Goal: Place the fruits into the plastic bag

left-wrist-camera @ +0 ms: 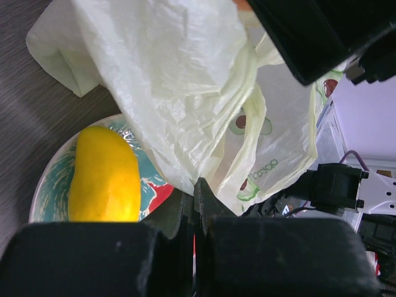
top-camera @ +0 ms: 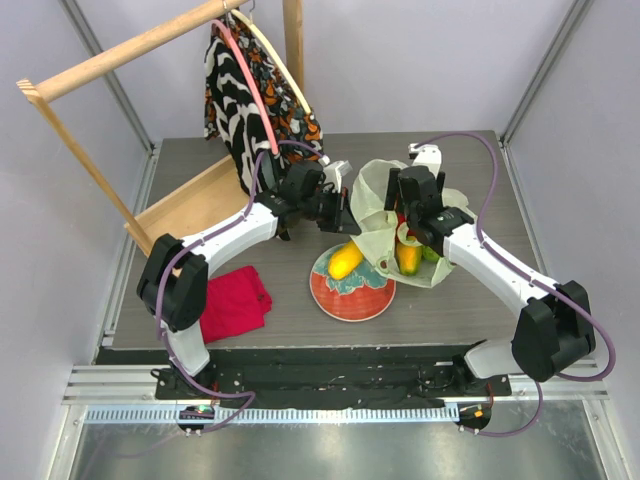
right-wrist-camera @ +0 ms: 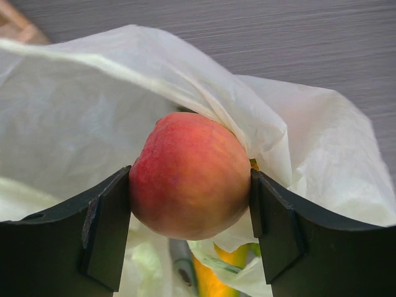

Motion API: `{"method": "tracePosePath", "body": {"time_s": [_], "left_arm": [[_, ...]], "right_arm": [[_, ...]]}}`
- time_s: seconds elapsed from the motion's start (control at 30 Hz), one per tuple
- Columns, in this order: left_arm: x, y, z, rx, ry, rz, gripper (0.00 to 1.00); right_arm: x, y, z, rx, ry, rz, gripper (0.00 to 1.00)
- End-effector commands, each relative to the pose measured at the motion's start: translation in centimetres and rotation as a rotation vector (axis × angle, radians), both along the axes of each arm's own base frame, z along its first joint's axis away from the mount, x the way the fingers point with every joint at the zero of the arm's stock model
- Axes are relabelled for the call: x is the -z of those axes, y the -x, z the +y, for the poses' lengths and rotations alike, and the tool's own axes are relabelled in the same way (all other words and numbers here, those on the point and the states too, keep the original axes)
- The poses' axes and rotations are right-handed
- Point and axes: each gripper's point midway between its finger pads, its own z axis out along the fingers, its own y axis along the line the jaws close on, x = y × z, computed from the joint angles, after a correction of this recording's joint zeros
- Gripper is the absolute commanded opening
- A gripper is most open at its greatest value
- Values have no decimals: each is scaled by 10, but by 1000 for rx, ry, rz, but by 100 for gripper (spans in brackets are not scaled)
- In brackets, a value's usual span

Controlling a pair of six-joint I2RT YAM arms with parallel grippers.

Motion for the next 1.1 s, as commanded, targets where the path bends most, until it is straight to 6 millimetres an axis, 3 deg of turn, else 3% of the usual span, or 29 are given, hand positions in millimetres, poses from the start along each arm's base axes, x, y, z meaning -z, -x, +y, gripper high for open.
{"method": "tracePosePath", "body": {"time_s": [0.0, 0.13, 0.33, 0.57, 0.77, 0.83, 1.07], "left_arm": [[-29, 2, -4, 20, 58, -48, 0], [-29, 2, -5, 21, 63, -43, 0], [-28, 3, -6, 24, 64, -37, 0], [-29, 6, -8, 34, 68, -43, 0], [-31, 6, -8, 36, 70, -47, 0], [-31, 6, -8, 35, 68, -46, 0], [-31, 7, -8, 39, 72, -41, 0]], "right_arm": [[-25, 2, -55, 253, 161, -73, 22], [-16, 12, -67, 275, 235, -44, 24], [24, 5, -39, 162, 150, 42, 25], [52, -4, -31, 159, 143, 95, 32], [56, -7, -28, 155, 140, 107, 53], [56, -6, -29, 167, 136, 104, 69], [52, -5, -28, 166, 124, 98, 82]]}}
